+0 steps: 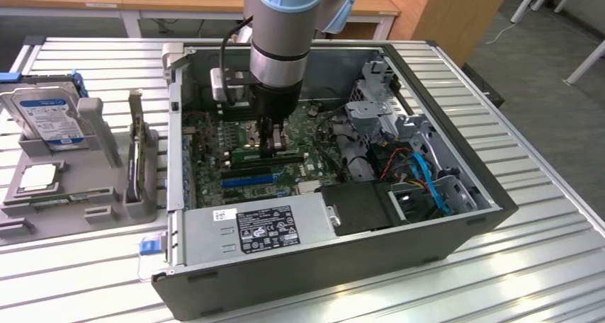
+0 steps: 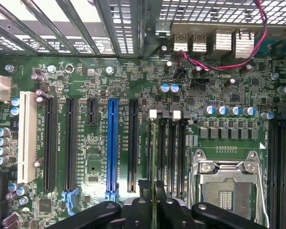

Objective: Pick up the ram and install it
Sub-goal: 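Insert the ram into the slot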

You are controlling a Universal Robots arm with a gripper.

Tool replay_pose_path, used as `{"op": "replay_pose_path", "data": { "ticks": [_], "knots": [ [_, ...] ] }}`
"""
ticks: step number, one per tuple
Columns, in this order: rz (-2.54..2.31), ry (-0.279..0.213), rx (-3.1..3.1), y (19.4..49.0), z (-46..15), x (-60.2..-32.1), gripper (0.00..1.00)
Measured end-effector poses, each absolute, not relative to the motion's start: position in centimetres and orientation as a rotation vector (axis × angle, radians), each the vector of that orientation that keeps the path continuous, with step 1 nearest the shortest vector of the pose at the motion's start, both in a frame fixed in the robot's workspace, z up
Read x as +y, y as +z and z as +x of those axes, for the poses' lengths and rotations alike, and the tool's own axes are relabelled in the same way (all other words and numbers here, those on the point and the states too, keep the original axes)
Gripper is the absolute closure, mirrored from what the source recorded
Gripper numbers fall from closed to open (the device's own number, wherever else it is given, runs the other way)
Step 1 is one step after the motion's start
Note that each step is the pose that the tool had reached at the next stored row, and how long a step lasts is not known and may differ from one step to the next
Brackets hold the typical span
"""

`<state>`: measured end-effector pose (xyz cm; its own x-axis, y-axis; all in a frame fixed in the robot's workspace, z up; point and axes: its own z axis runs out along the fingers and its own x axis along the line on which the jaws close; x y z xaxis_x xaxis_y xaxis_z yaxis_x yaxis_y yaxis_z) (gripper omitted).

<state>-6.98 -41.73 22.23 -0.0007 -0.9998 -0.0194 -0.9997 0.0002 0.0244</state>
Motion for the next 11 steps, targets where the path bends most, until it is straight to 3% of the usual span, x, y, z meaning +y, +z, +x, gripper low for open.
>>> {"op": "replay_pose_path", "data": {
  "ticks": [11],
  "knots": [
    [2.227, -0.049, -2.21, 22.22, -6.97, -41.69, 0.86]
  ]
}}
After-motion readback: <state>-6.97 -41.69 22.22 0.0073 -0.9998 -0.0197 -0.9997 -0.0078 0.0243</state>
